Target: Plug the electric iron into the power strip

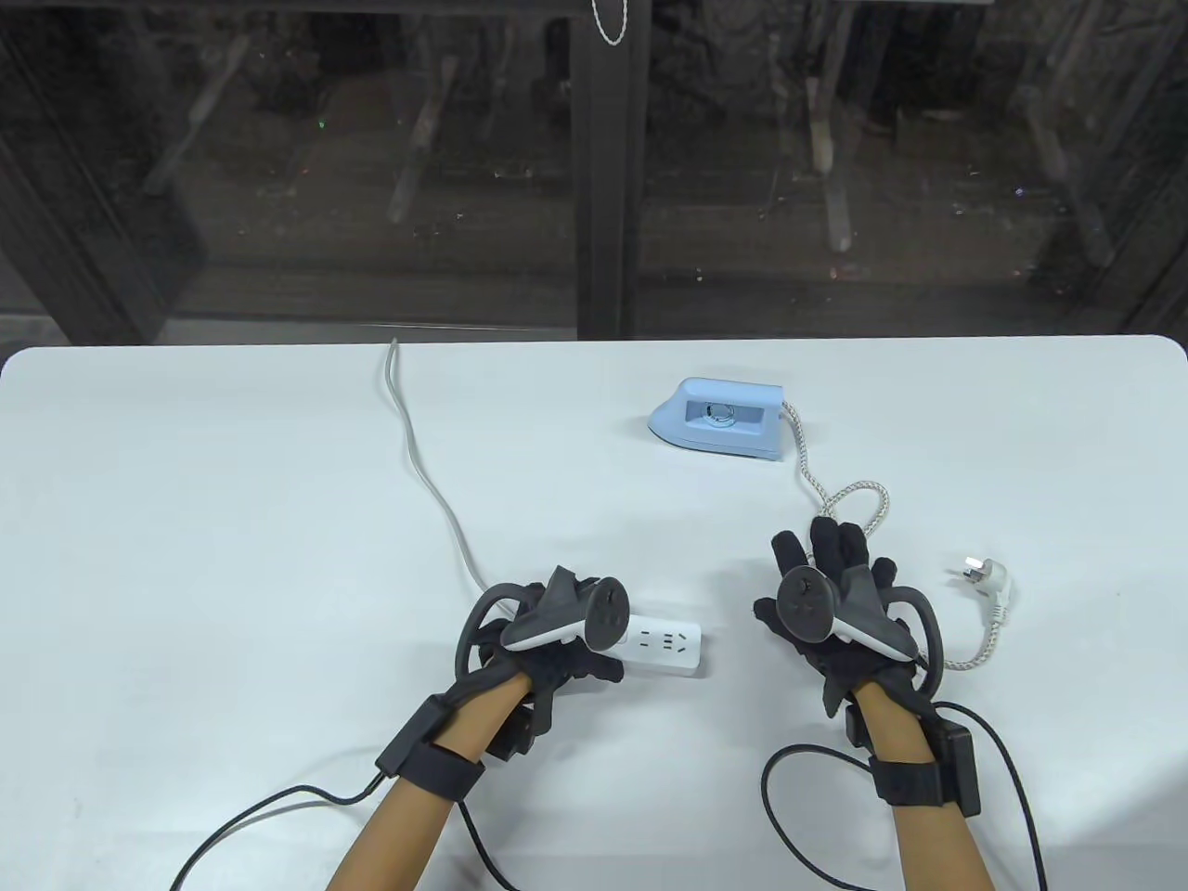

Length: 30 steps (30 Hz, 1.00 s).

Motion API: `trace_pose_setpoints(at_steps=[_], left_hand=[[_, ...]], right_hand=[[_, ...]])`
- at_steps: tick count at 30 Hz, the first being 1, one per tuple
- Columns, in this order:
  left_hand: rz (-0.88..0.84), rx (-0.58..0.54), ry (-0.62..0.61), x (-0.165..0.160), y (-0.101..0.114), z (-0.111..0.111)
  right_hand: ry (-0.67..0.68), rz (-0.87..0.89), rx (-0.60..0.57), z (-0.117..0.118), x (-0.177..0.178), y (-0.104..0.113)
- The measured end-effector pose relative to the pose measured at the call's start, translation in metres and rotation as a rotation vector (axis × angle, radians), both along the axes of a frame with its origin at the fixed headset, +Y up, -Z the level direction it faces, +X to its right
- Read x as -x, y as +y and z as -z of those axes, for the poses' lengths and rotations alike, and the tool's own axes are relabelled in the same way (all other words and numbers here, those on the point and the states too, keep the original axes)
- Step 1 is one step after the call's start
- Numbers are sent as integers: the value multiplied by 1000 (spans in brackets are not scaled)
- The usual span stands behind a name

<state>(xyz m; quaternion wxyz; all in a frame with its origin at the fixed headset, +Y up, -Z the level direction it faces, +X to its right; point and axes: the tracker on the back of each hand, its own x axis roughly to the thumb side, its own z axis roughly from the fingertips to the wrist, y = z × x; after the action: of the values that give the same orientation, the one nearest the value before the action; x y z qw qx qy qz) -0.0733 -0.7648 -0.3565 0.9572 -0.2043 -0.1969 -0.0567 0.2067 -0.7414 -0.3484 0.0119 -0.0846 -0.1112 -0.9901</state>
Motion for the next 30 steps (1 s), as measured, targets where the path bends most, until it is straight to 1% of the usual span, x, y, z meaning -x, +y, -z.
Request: trace_pose_setpoints(at_steps=[2,4,9,14,16,19,23,30], left_hand=[[-46,28,17,3,-2,2],[-56,59,33,5,-3,3],[-55,67,41,6,-3,4],[-49,60,42,6,-3,4],[-51,62,42,6,-3,4],[-48,59,41,6,-3,3],[-46,58,40,6,-3,3],[-47,61,39,6,-3,3]], right_hand=[[-5,-2,3,0,-1,0],[-16,-3,5,1,-4,1],[-67,-7,-15,5,-17,8],[-187,15,-68,14,-48,21],[-251,5,-62,20,-65,23],[-360,-15,-31,28,-95,24],[-513,-16,36,34,-134,17],[-733,27,197,31,-183,3]])
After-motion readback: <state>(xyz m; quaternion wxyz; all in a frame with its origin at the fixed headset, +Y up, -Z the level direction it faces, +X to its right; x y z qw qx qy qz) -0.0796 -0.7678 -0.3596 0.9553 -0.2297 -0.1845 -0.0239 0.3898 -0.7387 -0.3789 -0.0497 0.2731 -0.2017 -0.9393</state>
